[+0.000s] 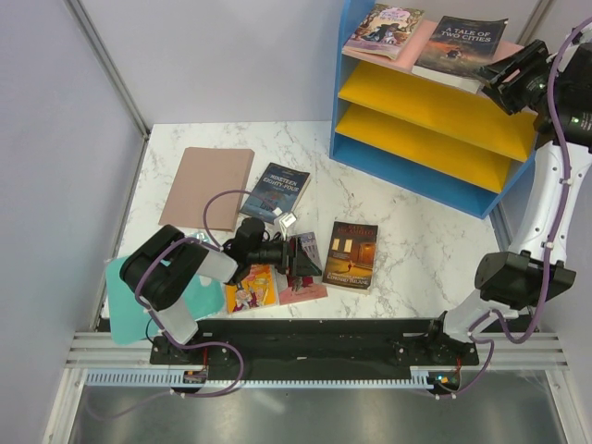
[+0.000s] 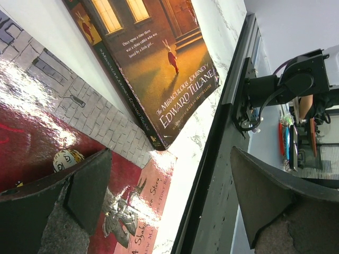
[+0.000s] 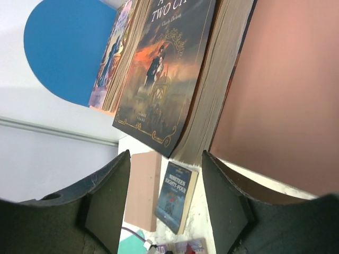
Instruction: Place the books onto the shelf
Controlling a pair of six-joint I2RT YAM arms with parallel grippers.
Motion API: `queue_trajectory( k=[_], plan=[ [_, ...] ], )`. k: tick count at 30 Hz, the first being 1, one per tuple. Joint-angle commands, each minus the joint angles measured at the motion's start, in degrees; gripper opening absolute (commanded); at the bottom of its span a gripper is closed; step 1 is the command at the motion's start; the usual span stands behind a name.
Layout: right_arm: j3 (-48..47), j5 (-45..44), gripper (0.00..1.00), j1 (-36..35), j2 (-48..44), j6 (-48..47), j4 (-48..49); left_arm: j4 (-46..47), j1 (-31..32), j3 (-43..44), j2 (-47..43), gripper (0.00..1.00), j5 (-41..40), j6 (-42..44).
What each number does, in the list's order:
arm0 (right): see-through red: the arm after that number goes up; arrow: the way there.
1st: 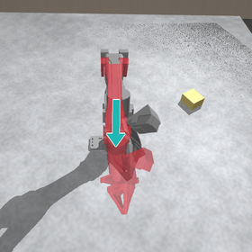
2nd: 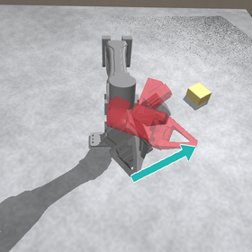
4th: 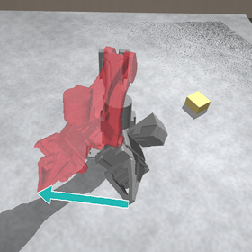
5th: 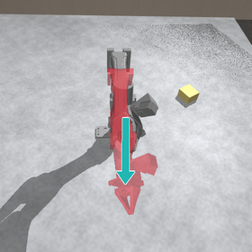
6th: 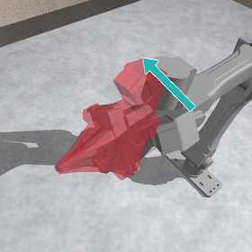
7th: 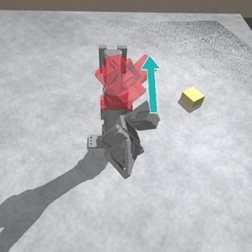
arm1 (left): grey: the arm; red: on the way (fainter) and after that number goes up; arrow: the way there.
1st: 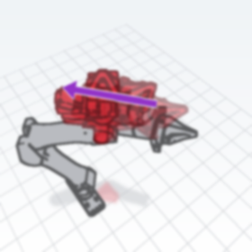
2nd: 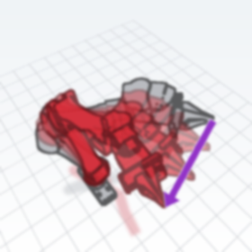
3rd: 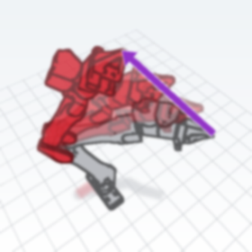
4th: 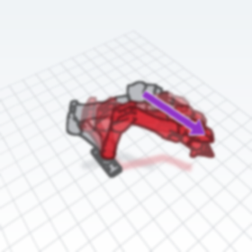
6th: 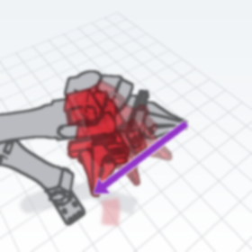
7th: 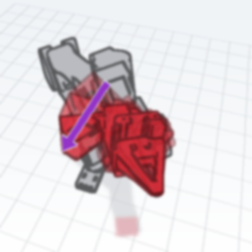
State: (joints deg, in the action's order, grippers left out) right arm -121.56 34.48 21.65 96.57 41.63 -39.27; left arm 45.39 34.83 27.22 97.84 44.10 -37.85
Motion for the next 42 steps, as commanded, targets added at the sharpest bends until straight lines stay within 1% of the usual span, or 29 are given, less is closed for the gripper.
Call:
queue_trajectory(
  k=[1,4,5,7,8,10,11,12,13,14,16,17,19,20,22,23,27,28,29,30,32,38,40,42],
  plan=[
    [-0.97,-6.51,0.64,0.41,-5.78,-4.7,-2.47,1.72,0.5,0.73,-0.81,1.0,0.9,0.58],
    [1.49,-10.2,0.64,0.41,-10.25,-9.01,-4.93,0.5,0.5,1.08,-1.69,1.0,1.08,0.75],
    [5.07,-10.83,0.64,0.41,-13.92,-9.98,-5.03,-0.38,0.5,1.43,-2.13,1.0,0.91,1.28],
    [9.82,-10.92,0.64,0.41,-18.07,-12.35,-5.12,-2.66,0.5,1.87,-3.97,1.0,-0.85,2.07],
    [15.68,-10.75,0.64,0.15,-22.26,-12.88,-5.12,-7.2,0.5,3.26,-4.58,1.0,-1.72,3.03],
    [22.73,-10.92,0.63,-0.73,-26.85,-14.03,-4.77,-13.1,0.5,5.29,-5.47,1.0,-5.41,4.61],
    [31.47,-10.05,0.61,-1.78,-31.75,-14.12,-3.81,-18.35,0.5,7.73,-5.38,1.0,-6.47,6.01],
    [35.91,-9.78,0.6,-2.13,-34.15,-14.03,-2.41,-20.84,0.5,8.98,-5.21,1.0,-8.39,6.72],
    [40.39,-9.26,0.59,-2.31,-36.17,-14.12,-1.44,-22.17,0.5,9.95,-4.25,1.0,-8.41,7.34],
    [49.22,-8.47,0.59,-2.49,-40.11,-14.38,-0.38,-24.71,0.5,12.04,-3.72,1.0,-8.76,7.78],
    [56.4,-7.41,0.59,-2.58,-42.86,-15.52,0.68,-25.78,0.5,14.16,-2.05,1.0,-7.98,8.05],
    [62.69,-6.45,0.59,-2.84,-44.96,-15.78,1.47,-26.57,0.5,16.26,-0.21,1.0,-7.97,7.62],
    [67.57,-5.13,0.59,-3.1,-46.82,-16.22,2.35,-27.72,0.59,18.12,1.55,1.0,-7.62,7.44],
    [71.77,-4.78,0.59,-3.45,-48.48,-16.49,2.7,-28.15,0.76,19.96,3.3,1.0,-7.88,7.09],
    [75.48,-2.93,0.59,-3.54,-49.98,-16.31,4.02,-29.65,0.85,21.9,5.33,1.0,-7.53,6.73],
    [78.98,-2.4,0.59,-3.89,-50.43,-15.7,4.54,-30.18,1.12,23.91,7.17,1.0,-7.36,6.38],
    [88.32,-0.12,0.59,-5.91,-51.92,-12.45,10.94,-35.62,3.31,29.28,11.39,1.0,-9.64,7.43],
    [90.07,0.32,0.59,-7.13,-51.84,-11.75,12.53,-38.41,3.92,30.33,12.19,1.0,-10.25,8.31],
    [93.22,0.15,0.59,-8.02,-51.75,-10.87,13.94,-39.66,5.06,32.43,13.07,1.0,-11.13,8.57],
    [94.74,-0.11,0.59,-8.9,-51.75,-9.3,16.82,-40.63,5.68,33.32,14.29,1.0,-11.83,8.66],
    [98.16,-1.33,0.59,-11.88,-51.05,-7.62,19.39,-43.09,7.0,34.99,15.36,1.0,-13.76,8.49],
    [104.4,-2.66,0.59,-18.57,-46.22,-1.82,30.46,-49.76,7.8,36.93,16.85,1.0,-19.74,6.65],
    [105.73,-4.06,0.59,-20.84,-44.12,-0.15,34.42,-50.83,7.97,37.9,17.82,1.0,-19.66,6.38],
    [107.23,-6.08,0.59,-21.39,-42.62,0.38,37.23,-51.1,8.32,38.17,18.17,1.0,-18.87,6.21]
  ],
)
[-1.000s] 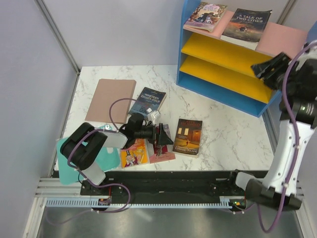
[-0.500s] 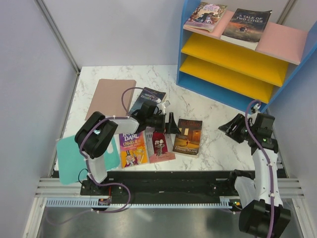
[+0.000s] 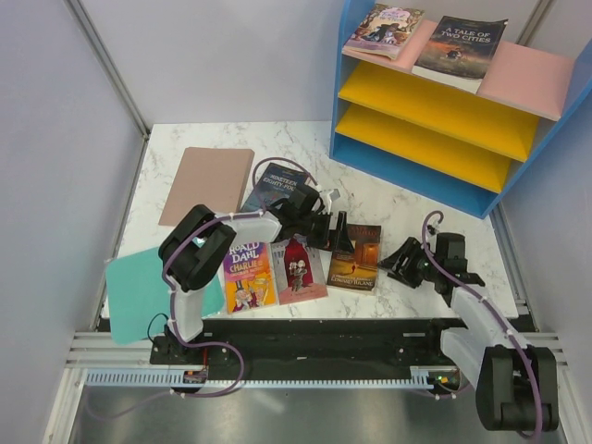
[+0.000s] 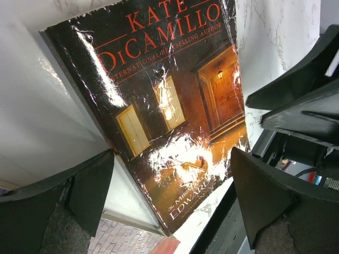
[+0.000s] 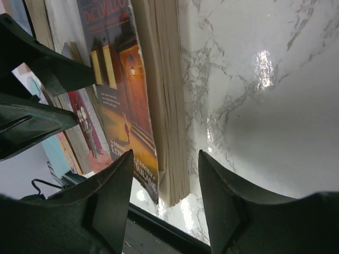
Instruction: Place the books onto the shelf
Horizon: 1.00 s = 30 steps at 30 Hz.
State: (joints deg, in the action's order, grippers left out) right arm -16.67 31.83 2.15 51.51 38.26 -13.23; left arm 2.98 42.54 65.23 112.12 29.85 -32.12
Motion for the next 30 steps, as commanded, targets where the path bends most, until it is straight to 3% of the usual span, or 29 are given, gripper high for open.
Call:
queue_trajectory(
  k=[1,8,9,11,12,17,21,25,29,30],
  plan=[
    [3.3,-3.88,0.58,-3.98,3.85,4.19,12.17,-8.61,0.96,0.42,3.99,1.0,-4.53,0.39],
    [7.7,-6.61,0.54,-10.32,11.5,10.33,28.32,-4.83,3.25,-0.1,2.94,1.0,-1.64,-0.31],
    [7.96,-6.61,0.49,-11.11,12.9,11.13,30.35,-4.57,3.33,-0.11,2.85,1.0,-1.55,-0.4],
    [7.97,-7.22,0.26,-13.22,13.71,12.1,33.09,-4.3,3.42,-0.19,2.58,1.0,-0.84,-0.31],
    [7.62,-7.4,0.0,-13.66,14.14,12.1,32.66,-4.3,3.42,-0.37,2.15,1.0,-0.93,-0.23],
    [4.63,-12.23,0.0,-14.37,6.52,9.64,21.1,-5.88,3.16,-2.48,-1.45,1.0,-5.58,1.27],
    [1.56,-13.64,0.0,-14.46,-6.2,7.71,13.68,-7.64,2.46,-4.67,-6.29,1.0,-11.12,2.85],
    [-2.66,-12.24,0.0,-14.28,-11.42,6.48,9.63,-5.19,0.62,-8.18,-11.03,1.0,-10.35,3.56],
    [-4.16,-7.15,0.0,-14.28,-10.82,7.0,11.81,7.27,-1.93,-14.24,-16.39,1.0,-1.92,0.49],
    [-4.25,-5.92,0.0,-14.37,-10.55,7.35,12.35,13.91,-2.29,-16.43,-16.84,1.0,0.1,-1.7]
  ],
)
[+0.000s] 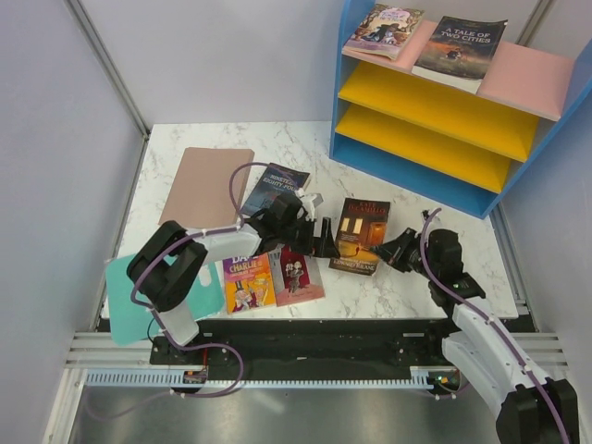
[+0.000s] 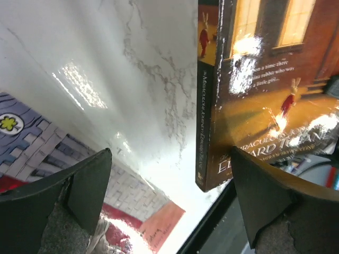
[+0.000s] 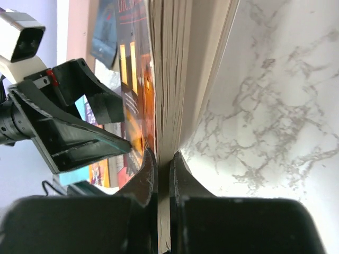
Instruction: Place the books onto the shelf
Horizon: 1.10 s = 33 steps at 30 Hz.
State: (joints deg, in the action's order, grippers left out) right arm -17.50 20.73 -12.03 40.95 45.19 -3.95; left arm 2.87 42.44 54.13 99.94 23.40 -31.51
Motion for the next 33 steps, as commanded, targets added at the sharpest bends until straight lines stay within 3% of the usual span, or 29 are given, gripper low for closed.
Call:
queue_trajectory(
  k=[1,8,10,11,12,14,16,17,19,21,23,25,26,28,33],
  plan=[
    [-3.07,5.72,0.0,-0.1,0.01,0.86,3.59,16.35,-2.36,-5.7,-4.67,1.0,10.05,-2.94],
    [-1.05,11.34,0.0,-0.18,0.62,3.68,12.03,32.09,-2.09,-7.19,-1.94,0.97,18.96,-8.74],
    [-0.61,12.66,0.0,-0.18,1.41,3.77,13.34,35.6,-2.09,-7.46,-1.42,0.92,20.62,-10.5],
    [-0.61,13.02,0.0,-0.18,1.76,3.77,13.52,36.06,-2.09,-7.2,-1.07,0.85,21.24,-10.85],
    [-0.52,13.45,0.0,-0.18,1.94,3.59,13.87,36.32,-2.09,-6.41,-0.54,0.47,21.95,-11.03],
    [-1.13,12.24,0.01,-0.1,2.29,2.37,11.17,35.54,-2.27,-6.05,-0.54,0.02,22.74,-11.21],
    [-3.15,9.78,0.12,-0.1,1.94,-1.41,4.78,34.31,-2.71,-6.14,-2.46,0.02,22.48,-10.86],
    [-3.51,7.85,0.31,-0.1,0.98,-2.38,4.13,34.04,-2.97,-6.75,-3.69,0.02,22.31,-10.25],
    [-3.69,7.22,0.4,-0.1,-0.69,-3.53,1.84,34.04,-4.11,-7.54,-6.93,0.02,21.78,-10.15],
    [-3.25,7.3,0.42,-0.01,-3.76,-3.09,1.83,34.74,-5.51,-8.07,-8.44,0.02,21.86,-10.07],
    [-3.33,8.35,0.53,-0.01,-6.13,-3.35,2.18,35.01,-6.22,-7.2,-8.8,0.02,23.0,-9.63],
    [-3.42,10.2,0.54,-0.01,-7.46,-3.09,3.14,35.7,-6.93,-6.41,-8.1,0.02,25.2,-9.89],
    [-3.33,10.55,0.74,-0.1,-8.68,-2.39,3.59,36.67,-7.01,-5.97,-7.23,0.02,25.73,-10.76],
    [-2.55,10.99,0.97,-0.1,-10.18,-0.99,5.33,39.92,-7.02,-5.53,-6.52,0.02,27.48,-11.99],
    [0.0,13.01,0.98,-0.01,-12.39,0.6,7.98,47.73,-7.02,-3.42,-3.45,0.02,31.35,-17.27]
  ],
)
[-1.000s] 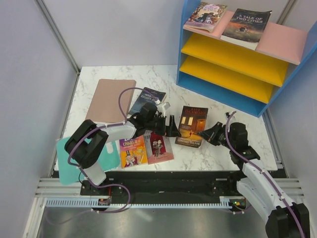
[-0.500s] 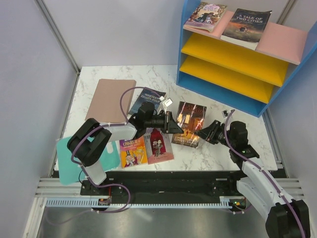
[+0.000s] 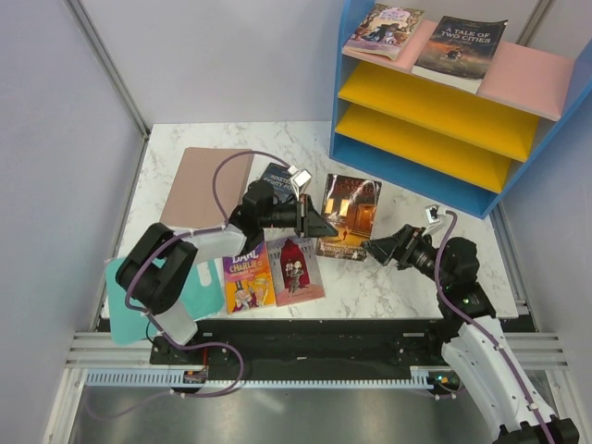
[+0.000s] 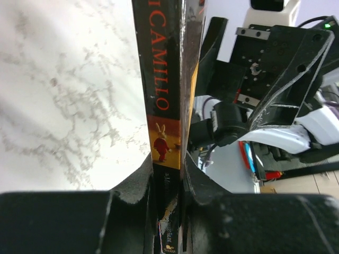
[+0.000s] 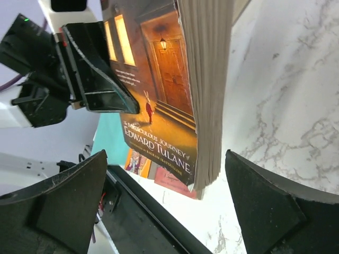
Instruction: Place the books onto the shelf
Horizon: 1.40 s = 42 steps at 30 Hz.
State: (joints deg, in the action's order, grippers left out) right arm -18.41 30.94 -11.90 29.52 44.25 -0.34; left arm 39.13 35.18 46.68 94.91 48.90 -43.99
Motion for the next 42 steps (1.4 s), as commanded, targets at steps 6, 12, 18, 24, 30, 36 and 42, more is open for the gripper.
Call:
queue_trajectory(
  k=[6,12,18,24,30,36,42],
  plan=[
    [4.35,6.24,0.98,-0.23,0.36,5.49,11.84,24.48,0.24,4.92,4.05,0.02,9.71,-13.75],
    [4.35,5.98,0.85,-0.23,0.28,5.67,11.85,29.6,0.33,6.5,5.72,0.02,10.42,-17.71],
    [4.0,5.71,0.43,-0.14,0.28,6.72,13.16,31.09,0.5,6.15,6.42,0.02,10.33,-18.59],
    [2.51,5.63,0.0,-0.23,-0.42,7.43,11.95,30.22,0.59,5.8,7.48,0.02,11.12,-18.33],
    [-4.16,2.82,0.0,-0.14,-3.15,3.75,2.73,16.89,-0.37,0.01,4.59,0.57,6.04,-7.11],
    [-14.18,1.49,0.0,-0.23,-1.66,-0.21,-5.45,12.81,-5.82,-10.26,-4.71,0.73,-0.56,-2.87],
    [-27.43,2.81,0.0,-0.23,3.43,-3.37,-10.2,-3.79,-7.93,-14.24,-13.44,0.79,-6.54,8.29]
  ],
)
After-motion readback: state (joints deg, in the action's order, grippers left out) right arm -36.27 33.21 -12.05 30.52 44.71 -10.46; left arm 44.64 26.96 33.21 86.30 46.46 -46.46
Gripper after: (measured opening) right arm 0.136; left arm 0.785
